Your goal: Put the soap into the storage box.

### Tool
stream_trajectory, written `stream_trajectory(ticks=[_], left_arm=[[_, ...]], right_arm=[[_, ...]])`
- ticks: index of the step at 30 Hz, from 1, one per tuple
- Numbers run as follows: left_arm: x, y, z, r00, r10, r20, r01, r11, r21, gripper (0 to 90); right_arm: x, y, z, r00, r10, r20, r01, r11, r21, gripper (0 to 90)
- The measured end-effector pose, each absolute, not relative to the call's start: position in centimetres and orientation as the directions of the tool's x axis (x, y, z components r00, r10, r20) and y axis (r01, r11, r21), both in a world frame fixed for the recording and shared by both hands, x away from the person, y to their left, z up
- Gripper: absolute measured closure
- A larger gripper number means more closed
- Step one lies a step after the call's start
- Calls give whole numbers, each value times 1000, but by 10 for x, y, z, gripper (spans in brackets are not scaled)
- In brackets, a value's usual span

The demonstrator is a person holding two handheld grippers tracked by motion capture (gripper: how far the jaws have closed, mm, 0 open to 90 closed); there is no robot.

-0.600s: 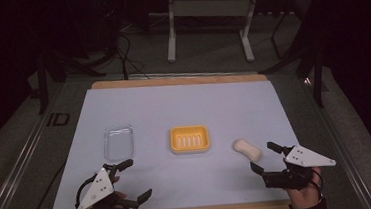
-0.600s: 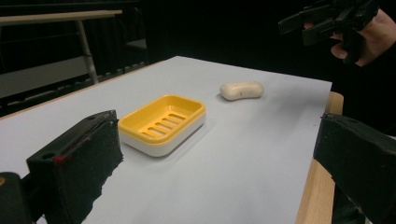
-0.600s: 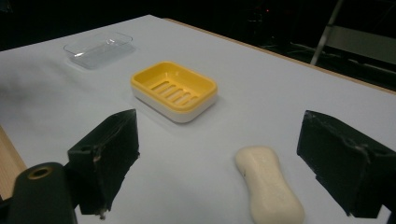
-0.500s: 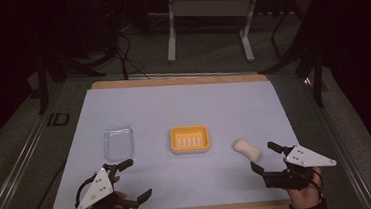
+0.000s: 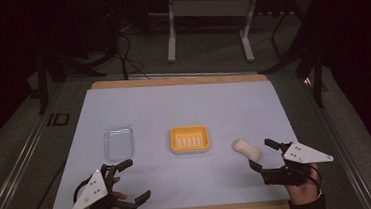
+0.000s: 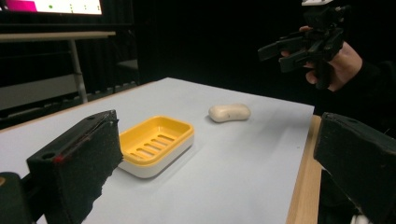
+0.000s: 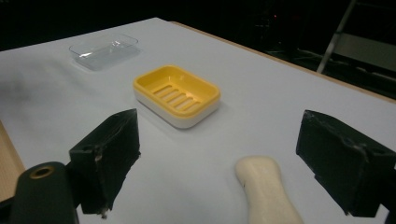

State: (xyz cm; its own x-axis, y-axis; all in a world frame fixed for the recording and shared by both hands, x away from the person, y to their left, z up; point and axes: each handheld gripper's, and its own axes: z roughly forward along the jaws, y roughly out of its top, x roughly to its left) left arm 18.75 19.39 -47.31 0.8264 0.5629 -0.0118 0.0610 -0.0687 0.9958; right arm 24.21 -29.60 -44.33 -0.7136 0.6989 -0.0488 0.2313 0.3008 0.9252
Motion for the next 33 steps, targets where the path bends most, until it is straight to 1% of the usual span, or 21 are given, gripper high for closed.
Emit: stream_trajectory(ticks=[3,7,11,15,19,21,23,24,28,33], left_arm=[[187,194,-473,825,565,-10,61,-70,996,12],[186,191,-474,826,563,15,57,-110,992,12],[185,190,-474,827,562,21,54,-118,992,12],[186,190,-474,825,565,19,57,-117,992,12],[186,190,-475,826,563,25,56,-126,990,12],[186,189,-475,827,562,25,56,-126,990,12],[186,189,-475,827,562,25,56,-126,990,12],[186,190,-475,825,564,25,57,-127,990,12],[186,190,-475,825,564,27,56,-130,990,12],[186,189,-475,825,564,28,56,-130,990,12]], right_arm=[[242,-295,-442,-719,693,-50,231,306,924,134],[244,-291,-440,-743,666,-66,227,343,912,133],[247,-287,-439,-765,642,-46,256,370,893,134],[250,-285,-436,-773,633,-48,278,406,871,139],[256,-285,-436,-793,609,-12,328,444,834,129],[258,-285,-437,-800,599,-13,345,477,808,126],[259,-284,-437,-803,595,-11,349,486,802,126],[259,-285,-436,-803,595,-33,343,507,791,121],[261,-285,-435,-808,588,-34,356,533,767,119],[265,-284,-433,-817,575,-34,389,594,704,119]])
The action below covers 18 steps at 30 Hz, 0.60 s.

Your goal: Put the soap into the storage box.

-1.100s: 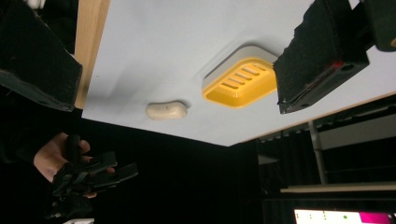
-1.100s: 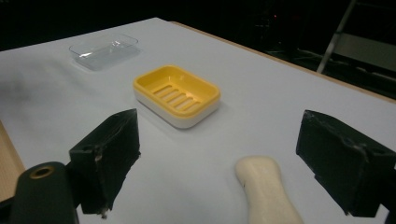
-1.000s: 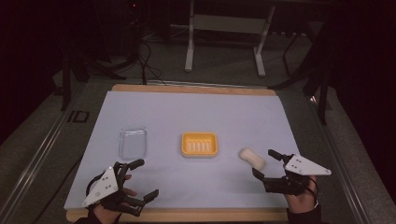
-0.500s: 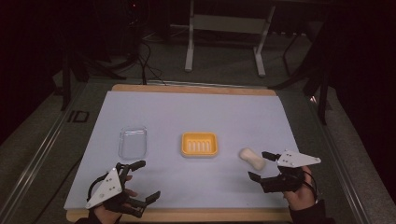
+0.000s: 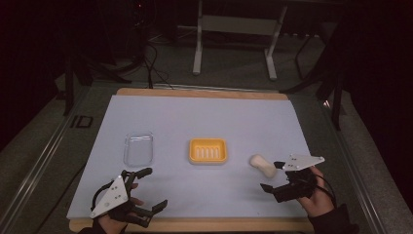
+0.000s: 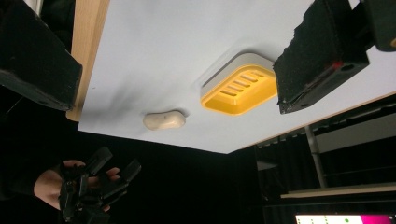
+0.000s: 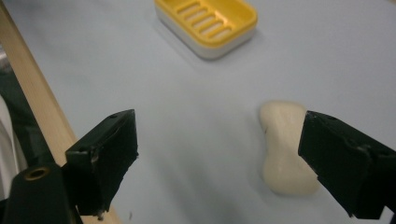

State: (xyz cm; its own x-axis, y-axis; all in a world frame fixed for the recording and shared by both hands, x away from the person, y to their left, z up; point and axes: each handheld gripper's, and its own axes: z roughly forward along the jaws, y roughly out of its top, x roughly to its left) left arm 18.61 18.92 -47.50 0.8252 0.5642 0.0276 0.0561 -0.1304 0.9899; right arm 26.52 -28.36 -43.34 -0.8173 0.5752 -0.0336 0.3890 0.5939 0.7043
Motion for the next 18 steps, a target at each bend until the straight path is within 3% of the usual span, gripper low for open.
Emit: stream_trajectory(ticks=[9,18], left_arm=[[186,189,-475,827,562,33,55,-138,989,12],[186,189,-475,828,560,30,58,-138,989,12]], right_arm=[[274,-280,-438,-849,529,10,436,689,579,118],[284,-276,-452,-837,543,61,511,738,441,115]])
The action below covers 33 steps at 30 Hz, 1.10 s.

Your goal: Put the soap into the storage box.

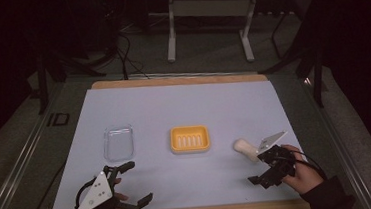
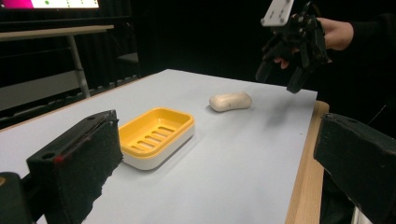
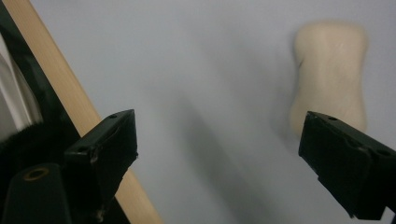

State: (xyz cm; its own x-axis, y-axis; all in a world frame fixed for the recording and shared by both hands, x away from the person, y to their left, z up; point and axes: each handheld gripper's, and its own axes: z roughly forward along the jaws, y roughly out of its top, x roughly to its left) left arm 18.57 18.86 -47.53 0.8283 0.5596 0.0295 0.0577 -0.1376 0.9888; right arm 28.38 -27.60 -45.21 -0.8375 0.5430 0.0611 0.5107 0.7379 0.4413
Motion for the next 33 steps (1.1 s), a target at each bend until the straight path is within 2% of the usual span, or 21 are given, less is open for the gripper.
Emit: stream_trajectory(ticks=[6,10,16,23,33], left_arm=[[186,188,-475,830,557,25,61,-136,989,12],[186,188,-475,830,557,25,62,-137,989,12],[186,189,-475,830,557,23,63,-134,989,12],[186,188,-476,829,558,36,57,-149,987,12],[186,188,-475,830,557,30,61,-145,987,12]], right_arm=[[289,-271,-455,-841,533,100,530,770,357,113],[291,-265,-457,-851,520,71,517,808,281,106],[296,-257,-463,-861,502,85,509,845,164,107],[302,-248,-462,-879,467,101,477,867,144,116],[312,-238,-463,-878,465,110,470,882,25,135]])
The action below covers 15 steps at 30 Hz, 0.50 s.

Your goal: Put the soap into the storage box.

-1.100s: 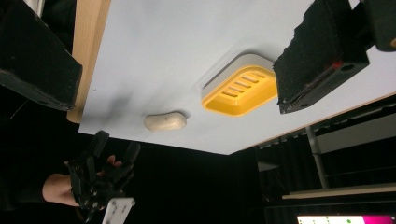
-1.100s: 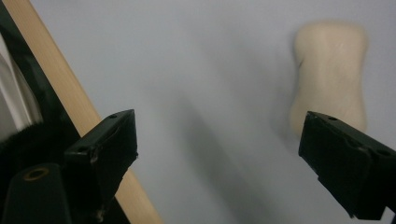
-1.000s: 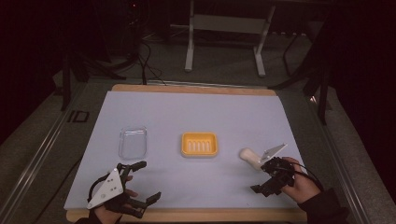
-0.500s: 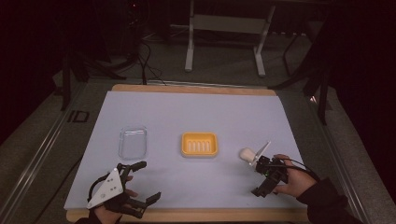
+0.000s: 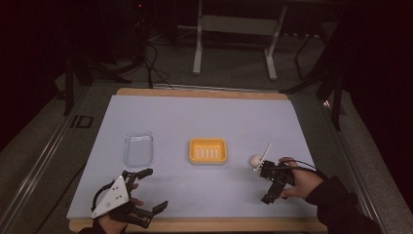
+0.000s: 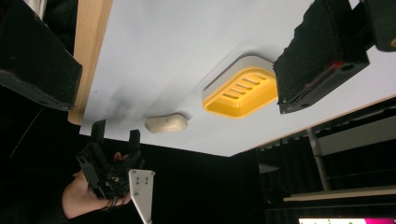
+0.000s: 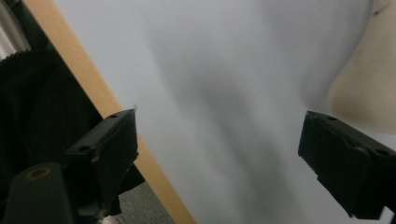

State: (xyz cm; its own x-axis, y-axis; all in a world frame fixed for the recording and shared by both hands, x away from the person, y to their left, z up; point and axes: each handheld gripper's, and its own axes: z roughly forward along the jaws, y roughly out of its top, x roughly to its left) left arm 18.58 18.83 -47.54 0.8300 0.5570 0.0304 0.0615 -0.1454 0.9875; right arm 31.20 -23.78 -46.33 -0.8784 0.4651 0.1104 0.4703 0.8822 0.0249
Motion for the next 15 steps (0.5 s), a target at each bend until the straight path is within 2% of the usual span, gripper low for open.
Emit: stream_trajectory(ticks=[8,15], left_arm=[[186,189,-475,830,557,28,63,-143,988,12],[186,188,-475,831,556,27,63,-143,988,12]], right_arm=[[323,-228,-458,-889,441,122,446,895,12,141],[336,-228,-446,-892,442,96,448,892,59,161]])
